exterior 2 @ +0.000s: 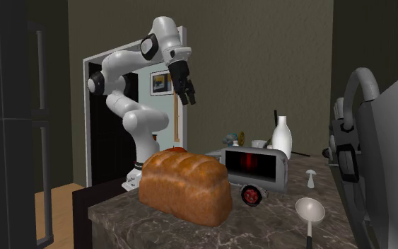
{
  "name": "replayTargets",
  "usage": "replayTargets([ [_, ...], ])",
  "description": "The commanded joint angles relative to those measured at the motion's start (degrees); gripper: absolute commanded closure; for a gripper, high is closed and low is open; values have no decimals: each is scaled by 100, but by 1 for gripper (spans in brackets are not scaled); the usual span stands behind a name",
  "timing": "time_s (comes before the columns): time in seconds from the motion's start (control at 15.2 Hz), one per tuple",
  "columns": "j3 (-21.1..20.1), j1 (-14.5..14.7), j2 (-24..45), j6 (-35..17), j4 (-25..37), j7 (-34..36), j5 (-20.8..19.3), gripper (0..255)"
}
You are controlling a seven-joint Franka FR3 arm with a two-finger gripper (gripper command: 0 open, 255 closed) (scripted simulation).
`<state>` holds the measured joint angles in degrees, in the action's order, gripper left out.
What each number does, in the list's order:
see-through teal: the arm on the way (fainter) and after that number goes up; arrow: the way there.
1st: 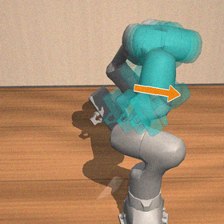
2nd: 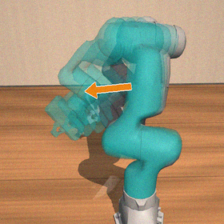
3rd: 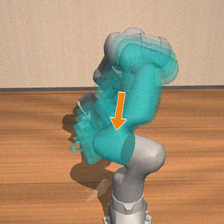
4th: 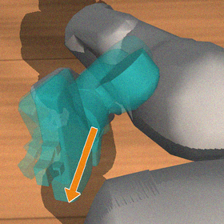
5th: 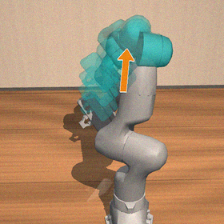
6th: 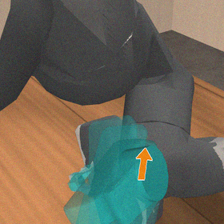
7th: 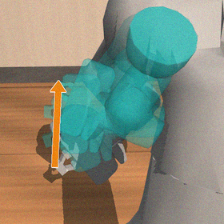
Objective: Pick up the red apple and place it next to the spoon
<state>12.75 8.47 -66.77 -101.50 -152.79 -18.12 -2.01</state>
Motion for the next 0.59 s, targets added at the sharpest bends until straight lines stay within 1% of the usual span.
replayTargets([
  [0.0,378,140,-574,11,-487,-802,-205,0],
  [0.13,854,196,-1071,110,-846,-1604,-494,0],
  [0.26,1402,191,-1498,249,-1133,-2446,-847,0],
  [0.53,2687,100,-2033,553,-1458,-4227,-1728,0],
])
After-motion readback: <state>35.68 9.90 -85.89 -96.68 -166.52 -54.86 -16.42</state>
